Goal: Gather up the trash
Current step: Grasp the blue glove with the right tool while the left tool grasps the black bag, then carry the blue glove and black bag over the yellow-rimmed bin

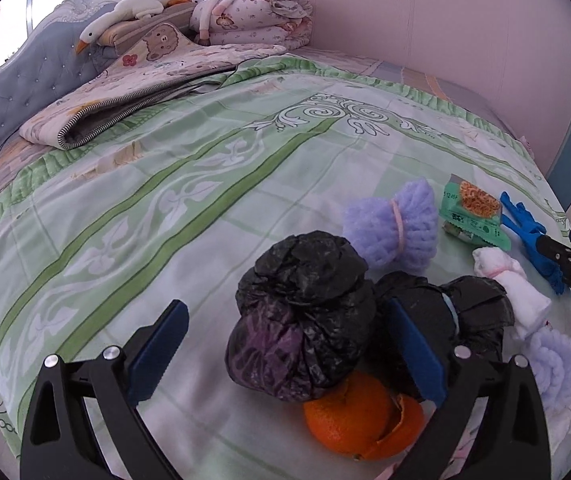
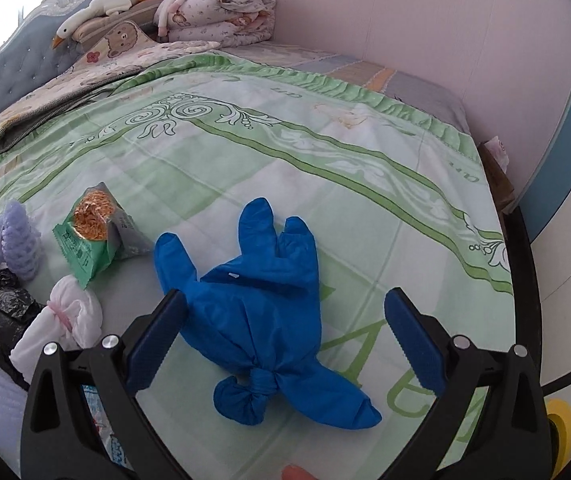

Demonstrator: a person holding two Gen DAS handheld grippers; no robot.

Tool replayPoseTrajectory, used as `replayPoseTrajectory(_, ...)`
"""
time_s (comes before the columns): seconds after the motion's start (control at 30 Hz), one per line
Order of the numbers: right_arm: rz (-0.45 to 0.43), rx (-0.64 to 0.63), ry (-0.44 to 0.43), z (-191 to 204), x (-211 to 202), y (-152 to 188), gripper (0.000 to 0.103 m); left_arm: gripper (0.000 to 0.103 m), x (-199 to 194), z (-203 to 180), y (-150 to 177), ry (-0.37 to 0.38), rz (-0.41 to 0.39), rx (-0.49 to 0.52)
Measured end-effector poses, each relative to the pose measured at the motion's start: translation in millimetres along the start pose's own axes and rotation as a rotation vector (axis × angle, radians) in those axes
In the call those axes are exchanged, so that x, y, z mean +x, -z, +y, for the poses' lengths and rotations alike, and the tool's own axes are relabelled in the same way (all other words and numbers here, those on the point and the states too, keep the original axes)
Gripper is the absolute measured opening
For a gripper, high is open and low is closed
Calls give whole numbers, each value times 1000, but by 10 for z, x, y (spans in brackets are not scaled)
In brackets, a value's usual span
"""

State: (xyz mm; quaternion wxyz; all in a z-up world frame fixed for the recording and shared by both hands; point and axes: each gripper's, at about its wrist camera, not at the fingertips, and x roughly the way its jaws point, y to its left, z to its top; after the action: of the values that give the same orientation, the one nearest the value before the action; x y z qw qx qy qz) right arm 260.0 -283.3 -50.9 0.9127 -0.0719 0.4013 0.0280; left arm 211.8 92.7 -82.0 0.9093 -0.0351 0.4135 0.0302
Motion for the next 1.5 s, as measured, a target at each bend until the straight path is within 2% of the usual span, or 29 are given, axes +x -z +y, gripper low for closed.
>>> replayPoseTrajectory(0.07, 11, 8, -3, -4, 45, 21, 95, 84, 25, -6, 6, 34, 5, 2)
replayPoseTrajectory(0.1, 15, 11, -1, -3, 64, 30, 91, 82, 33, -8, 7, 55, 7, 2)
replayPoseTrajectory(0.13, 20, 13, -1, 2, 75, 43, 83, 77, 40, -1, 13, 76, 11, 0)
replayPoseTrajectory(0.23, 29, 8, 10, 34, 101, 77, 75, 65, 50, 8, 34, 133, 13, -5)
replayPoseTrajectory(0.27, 35, 8, 4, 44, 117, 90, 70, 55, 49, -2, 39, 150, 14, -2)
replayPoseTrajectory(0.3, 43, 9, -2, 51, 136, 105, 57, 50, 46, -9, 48, 169, 14, 1)
replayPoseTrajectory(0.33, 50, 9, -3, 59, 152, 119, 49, 44, 40, -16, 56, 179, 15, 1)
replayPoseTrajectory(0.5, 38, 12, -1, 85, 87, 133, 36, 39, -84, -12, 79, 220, -41, 6)
replayPoseTrajectory(0.63, 18, 41, -17, 43, -69, 134, 34, 39, -280, 15, 103, 250, -112, 7)
replayPoseTrajectory(0.73, -4, 46, -17, 1, -247, 135, 33, 39, -454, 16, 129, 243, -164, 16)
replayPoseTrajectory(1.0, -54, 53, -59, -110, -867, 268, 33, 39, -806, -18, 151, 262, -229, 9)
replayPoseTrajectory(1.5, -163, 60, -123, -449, -2165, 690, 33, 39, -1556, -704, 247, 298, -309, 124)
